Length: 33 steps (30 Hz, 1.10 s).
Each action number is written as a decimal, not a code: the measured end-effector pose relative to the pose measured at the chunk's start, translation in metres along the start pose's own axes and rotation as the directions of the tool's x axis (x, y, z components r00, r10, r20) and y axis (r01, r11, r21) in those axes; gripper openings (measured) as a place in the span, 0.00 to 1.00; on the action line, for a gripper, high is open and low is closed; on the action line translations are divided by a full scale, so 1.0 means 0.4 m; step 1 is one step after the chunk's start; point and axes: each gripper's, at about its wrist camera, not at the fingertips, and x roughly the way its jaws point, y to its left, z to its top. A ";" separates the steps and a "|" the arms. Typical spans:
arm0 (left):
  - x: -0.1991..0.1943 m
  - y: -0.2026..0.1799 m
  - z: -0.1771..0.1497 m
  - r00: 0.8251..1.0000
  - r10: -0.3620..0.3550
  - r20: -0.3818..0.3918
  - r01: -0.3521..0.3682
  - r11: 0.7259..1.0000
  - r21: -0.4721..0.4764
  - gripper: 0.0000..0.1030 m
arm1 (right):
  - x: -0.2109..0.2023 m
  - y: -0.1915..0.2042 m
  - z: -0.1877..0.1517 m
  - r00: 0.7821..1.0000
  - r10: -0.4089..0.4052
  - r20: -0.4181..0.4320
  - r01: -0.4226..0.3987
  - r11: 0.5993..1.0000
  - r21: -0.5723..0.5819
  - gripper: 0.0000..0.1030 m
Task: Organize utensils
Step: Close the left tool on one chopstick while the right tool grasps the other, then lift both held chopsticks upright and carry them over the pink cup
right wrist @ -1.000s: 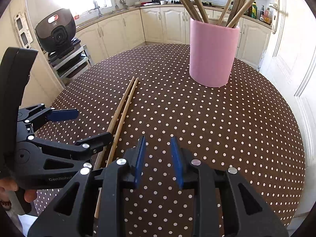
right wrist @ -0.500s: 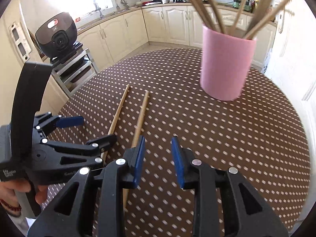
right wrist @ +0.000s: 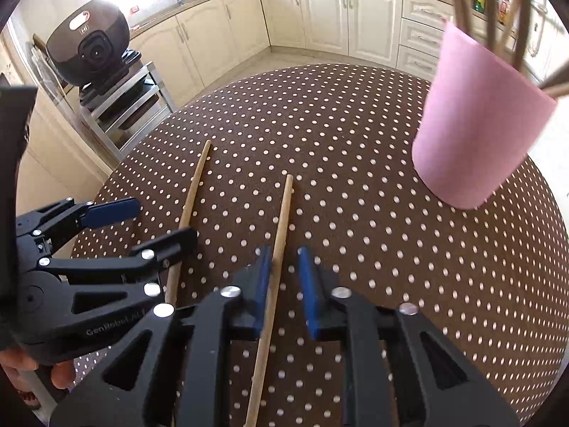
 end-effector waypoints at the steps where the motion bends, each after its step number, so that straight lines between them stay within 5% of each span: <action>1: 0.003 0.001 0.009 1.000 -0.005 0.002 0.005 1.000 -0.005 0.57 | 0.007 -0.001 0.009 1.000 0.000 -0.002 0.000 1.000 -0.004 0.10; 11: 0.035 -0.007 0.055 0.999 -0.035 0.022 0.036 0.998 -0.042 0.11 | 0.023 -0.008 0.021 1.000 0.023 0.021 -0.023 1.000 0.000 0.04; 18: -0.017 -0.023 0.021 0.996 -0.064 0.067 0.068 0.996 -0.064 0.06 | -0.030 -0.027 -0.008 0.998 0.036 0.057 -0.036 0.999 0.006 0.04; 33: -0.300 -0.123 -0.050 0.966 -0.071 0.248 0.062 0.997 0.043 0.06 | -0.281 -0.006 -0.045 0.973 0.061 0.223 -0.059 0.998 -0.015 0.04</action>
